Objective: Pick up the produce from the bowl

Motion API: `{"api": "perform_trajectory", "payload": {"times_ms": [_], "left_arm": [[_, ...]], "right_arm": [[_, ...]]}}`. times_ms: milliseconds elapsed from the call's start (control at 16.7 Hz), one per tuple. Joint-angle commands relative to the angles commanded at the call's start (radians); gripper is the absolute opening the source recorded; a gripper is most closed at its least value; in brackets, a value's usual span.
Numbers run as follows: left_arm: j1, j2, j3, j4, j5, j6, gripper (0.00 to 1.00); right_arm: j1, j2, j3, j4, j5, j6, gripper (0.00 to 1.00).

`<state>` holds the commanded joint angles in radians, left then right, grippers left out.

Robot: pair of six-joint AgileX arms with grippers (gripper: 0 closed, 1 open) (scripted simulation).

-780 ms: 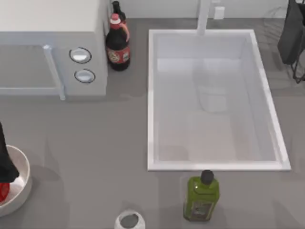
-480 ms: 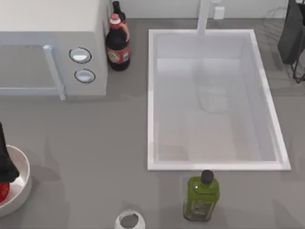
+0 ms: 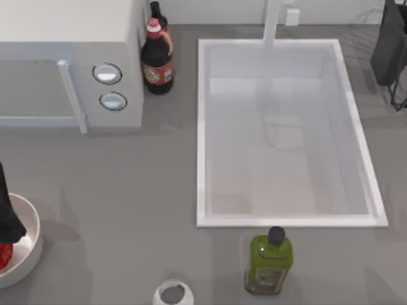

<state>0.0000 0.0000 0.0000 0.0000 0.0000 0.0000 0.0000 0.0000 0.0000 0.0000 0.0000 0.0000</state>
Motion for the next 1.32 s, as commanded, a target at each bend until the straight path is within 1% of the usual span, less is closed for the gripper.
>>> {"api": "perform_trajectory", "payload": {"times_ms": [660,780,900,1020,1320], "left_arm": [[0.000,0.001,0.001,-0.001,0.000,0.000,1.00],[0.003,0.035,0.031,-0.034,0.000,0.004,1.00],[0.009,0.110,0.092,-0.105,0.000,0.011,1.00],[0.018,0.229,0.179,-0.210,0.000,0.022,1.00],[0.046,0.667,0.449,-0.536,0.000,0.054,1.00]], "right_arm": [[0.000,0.000,0.000,0.000,0.000,0.000,1.00],[0.000,0.000,0.000,0.000,0.000,0.000,1.00],[0.000,0.000,0.000,0.000,0.000,0.000,1.00],[0.000,0.000,0.000,0.000,0.000,0.000,1.00],[0.000,0.000,0.000,0.000,0.000,0.000,1.00]]}}
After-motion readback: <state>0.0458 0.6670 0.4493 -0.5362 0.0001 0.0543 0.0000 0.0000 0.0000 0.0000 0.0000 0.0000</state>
